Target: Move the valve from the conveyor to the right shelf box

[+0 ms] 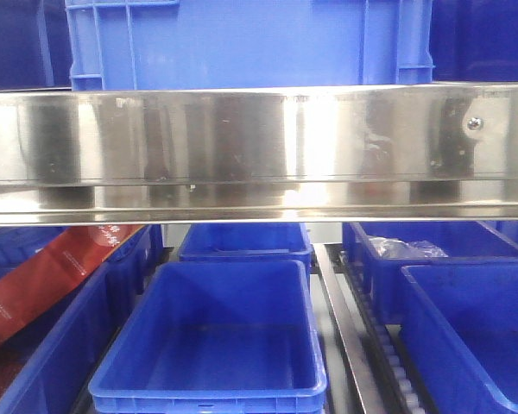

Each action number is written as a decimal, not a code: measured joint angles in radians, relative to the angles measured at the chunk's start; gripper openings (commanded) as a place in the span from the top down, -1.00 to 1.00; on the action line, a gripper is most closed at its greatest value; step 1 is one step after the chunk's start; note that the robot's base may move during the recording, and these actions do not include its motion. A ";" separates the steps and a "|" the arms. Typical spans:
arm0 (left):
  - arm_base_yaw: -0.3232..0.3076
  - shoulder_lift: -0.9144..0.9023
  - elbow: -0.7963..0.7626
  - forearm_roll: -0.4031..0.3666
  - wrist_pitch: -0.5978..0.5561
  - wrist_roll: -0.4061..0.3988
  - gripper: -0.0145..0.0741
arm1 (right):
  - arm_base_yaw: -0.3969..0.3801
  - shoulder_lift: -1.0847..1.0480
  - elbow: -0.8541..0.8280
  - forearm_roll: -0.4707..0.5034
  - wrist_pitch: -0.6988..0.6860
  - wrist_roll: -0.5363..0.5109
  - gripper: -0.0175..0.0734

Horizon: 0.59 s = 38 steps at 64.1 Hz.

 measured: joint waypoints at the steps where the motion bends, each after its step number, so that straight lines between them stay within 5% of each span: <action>1: 0.008 -0.019 0.023 -0.002 -0.005 0.000 0.92 | -0.006 -0.018 0.026 0.000 -0.016 0.000 0.98; 21: 0.239 -0.369 0.313 -0.004 -0.020 0.000 0.92 | -0.203 -0.320 0.308 0.002 -0.075 -0.002 0.98; 38: 0.310 -0.633 0.515 -0.004 -0.023 0.002 0.92 | -0.292 -0.598 0.509 -0.049 -0.041 -0.002 0.98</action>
